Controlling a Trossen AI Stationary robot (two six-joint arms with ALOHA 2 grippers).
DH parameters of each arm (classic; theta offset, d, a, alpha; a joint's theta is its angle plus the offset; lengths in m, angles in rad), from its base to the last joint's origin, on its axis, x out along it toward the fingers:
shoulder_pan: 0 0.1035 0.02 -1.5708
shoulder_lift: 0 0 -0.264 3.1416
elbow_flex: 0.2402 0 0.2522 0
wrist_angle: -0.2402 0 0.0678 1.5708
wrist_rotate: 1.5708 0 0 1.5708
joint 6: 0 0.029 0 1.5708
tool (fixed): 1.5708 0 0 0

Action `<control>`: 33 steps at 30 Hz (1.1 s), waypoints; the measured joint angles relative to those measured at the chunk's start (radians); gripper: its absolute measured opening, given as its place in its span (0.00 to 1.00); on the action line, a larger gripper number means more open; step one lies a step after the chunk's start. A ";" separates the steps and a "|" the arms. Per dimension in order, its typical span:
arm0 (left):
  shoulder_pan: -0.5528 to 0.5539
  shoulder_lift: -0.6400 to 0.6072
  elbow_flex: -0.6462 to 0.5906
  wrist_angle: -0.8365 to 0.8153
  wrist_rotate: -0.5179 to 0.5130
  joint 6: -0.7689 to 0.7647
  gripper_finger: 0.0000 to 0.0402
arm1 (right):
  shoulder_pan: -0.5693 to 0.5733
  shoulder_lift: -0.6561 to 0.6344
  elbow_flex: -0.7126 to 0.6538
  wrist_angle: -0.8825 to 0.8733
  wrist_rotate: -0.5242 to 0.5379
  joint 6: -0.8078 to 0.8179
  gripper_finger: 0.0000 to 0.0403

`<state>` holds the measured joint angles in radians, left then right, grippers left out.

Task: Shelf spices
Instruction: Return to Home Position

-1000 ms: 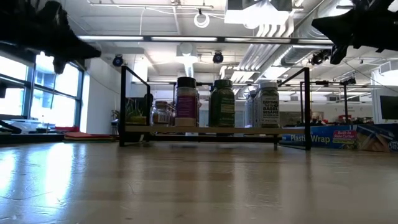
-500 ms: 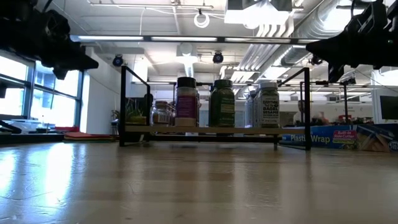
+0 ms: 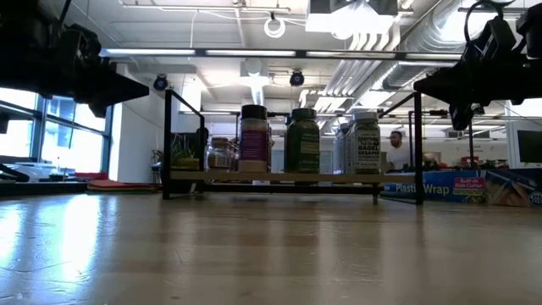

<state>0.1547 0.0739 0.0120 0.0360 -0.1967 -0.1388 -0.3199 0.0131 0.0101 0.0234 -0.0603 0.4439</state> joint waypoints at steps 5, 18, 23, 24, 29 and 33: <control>0.000 0.013 0.000 0.000 0.009 -0.006 0.00 | 0.000 0.000 0.000 -0.001 0.000 -0.007 0.00; 0.000 0.013 0.000 -0.001 0.010 -0.006 0.00 | 0.003 -0.003 0.001 -0.006 0.000 -0.007 0.00; -0.023 -0.030 0.000 -0.001 0.010 -0.006 0.00 | 0.065 -0.012 0.000 -0.005 0.004 -0.007 0.00; -0.028 -0.050 0.000 -0.001 0.012 -0.006 0.00 | 0.084 -0.012 0.000 -0.005 0.004 -0.007 0.00; -0.034 -0.070 0.000 0.033 0.008 -0.007 0.00 | 0.183 -0.013 0.000 -0.003 0.001 -0.007 0.00; -0.033 -0.070 0.000 0.030 0.008 -0.007 0.00 | 0.234 -0.013 -0.001 -0.003 0.000 -0.007 0.00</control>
<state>0.1215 0.0036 0.0116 0.0659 -0.1890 -0.1455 -0.0855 0.0006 0.0093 0.0208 -0.0601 0.4374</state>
